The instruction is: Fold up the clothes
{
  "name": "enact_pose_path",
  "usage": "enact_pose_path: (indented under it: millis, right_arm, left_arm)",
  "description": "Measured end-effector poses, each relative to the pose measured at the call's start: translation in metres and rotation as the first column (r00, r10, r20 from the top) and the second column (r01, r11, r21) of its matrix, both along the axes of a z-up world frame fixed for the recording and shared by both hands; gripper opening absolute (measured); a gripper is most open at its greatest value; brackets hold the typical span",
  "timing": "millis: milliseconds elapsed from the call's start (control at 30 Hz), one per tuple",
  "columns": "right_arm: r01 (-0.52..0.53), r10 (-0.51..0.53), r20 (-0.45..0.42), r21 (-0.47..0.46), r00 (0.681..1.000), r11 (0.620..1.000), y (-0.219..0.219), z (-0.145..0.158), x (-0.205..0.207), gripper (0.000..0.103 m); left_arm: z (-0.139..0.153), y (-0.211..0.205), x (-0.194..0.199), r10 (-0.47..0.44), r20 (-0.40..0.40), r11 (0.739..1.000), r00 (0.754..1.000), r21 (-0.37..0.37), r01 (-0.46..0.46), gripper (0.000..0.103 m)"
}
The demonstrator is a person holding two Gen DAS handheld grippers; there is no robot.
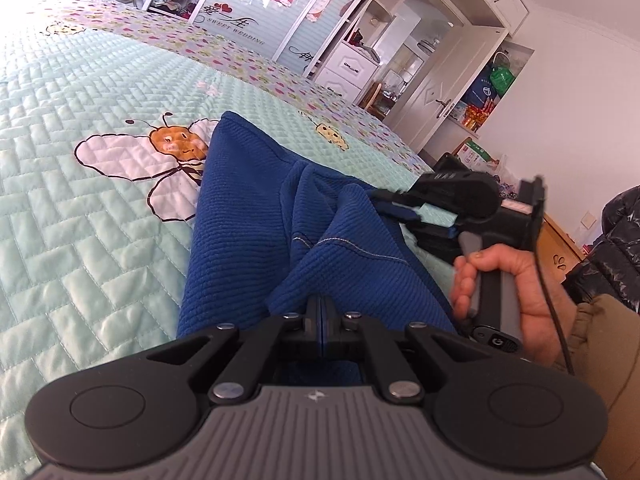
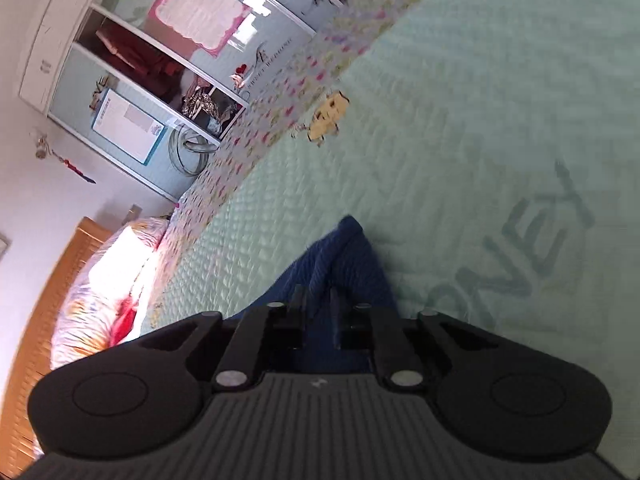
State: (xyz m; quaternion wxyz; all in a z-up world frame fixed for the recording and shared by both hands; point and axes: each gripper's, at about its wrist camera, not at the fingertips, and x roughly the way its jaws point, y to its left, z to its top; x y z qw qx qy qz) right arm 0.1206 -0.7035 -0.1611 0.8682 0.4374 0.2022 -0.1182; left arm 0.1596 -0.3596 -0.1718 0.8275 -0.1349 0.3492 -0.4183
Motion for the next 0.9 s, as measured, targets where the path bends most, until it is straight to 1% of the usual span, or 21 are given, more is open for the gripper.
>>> enact_pose_path:
  millis: [67, 100, 133, 167, 200, 267, 300, 333, 367, 400, 433, 467, 500, 533, 600, 667, 700, 767, 833, 867, 900]
  right_arm:
    - [-0.090, 0.096, 0.054, -0.113, 0.994, 0.990, 0.023, 0.022, 0.003, 0.034]
    - [-0.156, 0.164, 0.069, -0.110, 0.984, 0.982, 0.033, 0.025, 0.009, 0.045]
    - [-0.221, 0.231, 0.084, -0.108, 0.969, 0.969, 0.044, 0.029, 0.016, 0.051]
    - [-0.276, 0.280, 0.060, -0.076, 0.958, 0.958, 0.050, 0.025, 0.028, 0.055]
    - [-0.328, 0.329, 0.038, -0.043, 0.943, 0.944, 0.056, 0.021, 0.040, 0.055]
    - [-0.374, 0.374, -0.054, -0.007, 0.926, 0.927, 0.062, 0.005, 0.064, 0.054]
    - [-0.364, 0.364, -0.095, 0.014, 0.927, 0.931, 0.060, -0.006, 0.072, 0.040]
    - [-0.336, 0.338, -0.087, 0.032, 0.937, 0.941, 0.054, -0.011, 0.072, 0.030]
    - [-0.308, 0.311, -0.079, 0.050, 0.947, 0.950, 0.048, -0.016, 0.072, 0.014]
    - [-0.295, 0.301, -0.072, 0.080, 0.951, 0.952, 0.042, -0.019, 0.068, 0.006]
    - [-0.282, 0.290, -0.065, 0.109, 0.955, 0.953, 0.036, -0.021, 0.065, 0.005]
    - [-0.257, 0.263, -0.055, 0.098, 0.963, 0.961, 0.035, -0.018, 0.057, 0.006]
    - [-0.232, 0.237, -0.044, 0.088, 0.971, 0.969, 0.033, -0.014, 0.050, 0.012]
    - [-0.230, 0.231, -0.002, 0.077, 0.973, 0.970, 0.036, -0.008, 0.042, 0.015]
    - [-0.226, 0.221, 0.083, 0.056, 0.972, 0.972, 0.041, 0.005, 0.027, 0.031]
    - [-0.310, 0.290, 0.147, 0.137, 0.946, 0.941, 0.054, 0.006, 0.020, 0.039]
    - [-0.350, 0.333, 0.126, 0.150, 0.935, 0.925, 0.061, 0.002, 0.021, 0.042]
    - [-0.425, 0.416, 0.084, 0.177, 0.905, 0.888, 0.075, -0.007, 0.023, 0.043]
    - [-0.419, 0.425, -0.024, 0.118, 0.905, 0.900, 0.081, -0.015, 0.031, 0.017]
    - [-0.398, 0.406, -0.037, 0.133, 0.913, 0.908, 0.078, -0.018, 0.032, 0.003]
    - [-0.391, 0.396, -0.013, 0.131, 0.918, 0.911, 0.077, -0.012, 0.027, 0.005]
  left_arm:
    - [0.000, -0.001, -0.001, 0.000, 0.003, 1.000, 1.000, 0.003, 0.000, 0.003]
    - [0.000, -0.001, -0.001, 0.000, 0.004, 1.000, 1.000, 0.004, 0.000, 0.003]
    - [0.000, -0.001, -0.001, 0.000, 0.005, 1.000, 1.000, 0.004, 0.000, 0.003]
    - [0.000, -0.001, -0.001, 0.000, 0.004, 1.000, 1.000, 0.003, 0.000, 0.003]
    - [0.000, 0.000, -0.001, 0.000, 0.002, 1.000, 1.000, 0.002, 0.000, 0.003]
    - [0.000, 0.000, 0.000, 0.000, -0.001, 1.000, 1.000, -0.001, 0.000, 0.003]
    - [-0.001, 0.000, 0.001, -0.001, -0.003, 1.000, 1.000, -0.003, 0.001, 0.003]
    - [-0.001, 0.000, 0.001, -0.001, -0.005, 1.000, 1.000, -0.006, 0.001, 0.003]
    - [-0.001, 0.001, 0.002, -0.001, -0.008, 1.000, 1.000, -0.009, 0.001, 0.003]
    - [-0.001, 0.001, 0.002, -0.002, -0.010, 1.000, 1.000, -0.011, 0.002, 0.003]
    - [-0.001, 0.001, 0.002, -0.002, -0.011, 1.000, 1.000, -0.013, 0.002, 0.003]
    - [-0.002, 0.001, 0.003, -0.002, -0.012, 1.000, 1.000, -0.013, 0.002, 0.003]
    - [-0.002, 0.002, 0.003, -0.002, -0.012, 1.000, 1.000, -0.013, 0.002, 0.003]
    - [-0.002, 0.002, 0.003, -0.002, -0.012, 1.000, 1.000, -0.013, 0.002, 0.003]
    - [-0.002, 0.002, 0.003, -0.003, -0.012, 1.000, 1.000, -0.014, 0.003, 0.003]
    - [-0.002, 0.003, 0.003, -0.003, -0.015, 1.000, 1.000, -0.017, 0.003, 0.003]
    - [-0.002, 0.003, 0.003, -0.004, -0.018, 1.000, 1.000, -0.019, 0.003, 0.003]
    - [-0.003, 0.004, 0.004, -0.004, -0.023, 1.000, 1.000, -0.024, 0.004, 0.003]
    - [-0.003, 0.004, 0.004, -0.006, -0.028, 1.000, 1.000, -0.028, 0.005, 0.003]
    - [-0.003, 0.005, 0.004, -0.006, -0.030, 1.000, 1.000, -0.030, 0.005, 0.003]
    - [-0.003, 0.005, 0.004, -0.007, -0.031, 0.999, 0.999, -0.032, 0.006, 0.003]
